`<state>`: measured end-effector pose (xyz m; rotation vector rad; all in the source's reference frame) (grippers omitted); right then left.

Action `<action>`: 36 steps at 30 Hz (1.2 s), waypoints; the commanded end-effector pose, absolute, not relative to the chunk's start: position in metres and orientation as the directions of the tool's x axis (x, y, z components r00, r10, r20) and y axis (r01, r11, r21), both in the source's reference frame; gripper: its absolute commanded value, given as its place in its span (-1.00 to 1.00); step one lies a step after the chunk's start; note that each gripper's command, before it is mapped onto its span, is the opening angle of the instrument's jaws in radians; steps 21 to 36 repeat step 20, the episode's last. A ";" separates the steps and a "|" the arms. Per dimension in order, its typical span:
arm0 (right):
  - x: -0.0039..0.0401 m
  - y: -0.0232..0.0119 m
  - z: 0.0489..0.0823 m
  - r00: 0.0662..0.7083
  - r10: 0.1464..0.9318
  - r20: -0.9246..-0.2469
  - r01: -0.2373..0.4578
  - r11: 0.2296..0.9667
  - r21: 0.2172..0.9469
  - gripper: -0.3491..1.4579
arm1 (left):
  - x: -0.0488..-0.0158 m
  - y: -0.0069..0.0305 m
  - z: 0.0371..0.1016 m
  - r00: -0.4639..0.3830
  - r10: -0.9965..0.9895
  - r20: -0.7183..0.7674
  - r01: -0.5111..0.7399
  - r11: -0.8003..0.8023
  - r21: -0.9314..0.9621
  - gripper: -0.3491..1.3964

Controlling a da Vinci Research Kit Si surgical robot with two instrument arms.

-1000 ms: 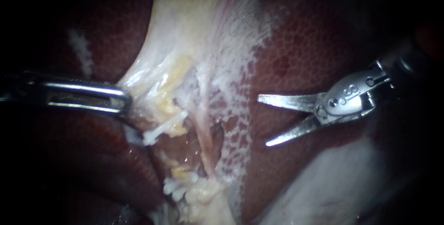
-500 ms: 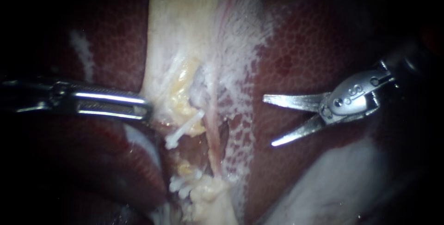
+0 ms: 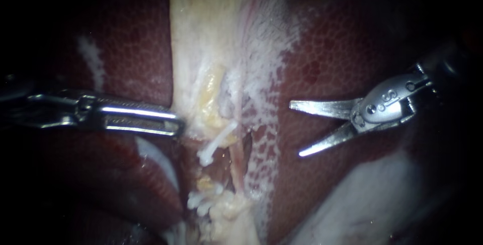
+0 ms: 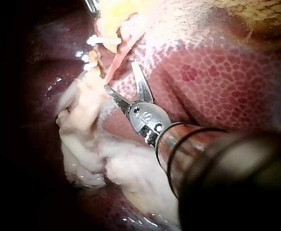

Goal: Go back from the cut left tube

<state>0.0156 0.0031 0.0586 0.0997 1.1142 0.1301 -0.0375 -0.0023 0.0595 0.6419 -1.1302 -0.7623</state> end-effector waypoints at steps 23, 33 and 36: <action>0.0156 0.0030 0.0586 0.435 0.154 -0.887 -0.054 0.988 0.145 0.99 | -0.0376 -0.0023 0.0596 0.241 -0.803 0.546 0.205 0.592 0.780 -1.00; 0.0156 0.0030 0.0586 0.435 0.154 -0.887 -0.054 0.988 0.145 0.99 | -0.0376 -0.0023 0.0596 0.241 -0.803 0.546 0.205 0.592 0.780 -1.00; 0.0156 0.0030 0.0586 0.435 0.154 -0.887 -0.054 0.988 0.145 0.99 | -0.0376 -0.0023 0.0596 0.241 -0.803 0.546 0.205 0.592 0.780 -1.00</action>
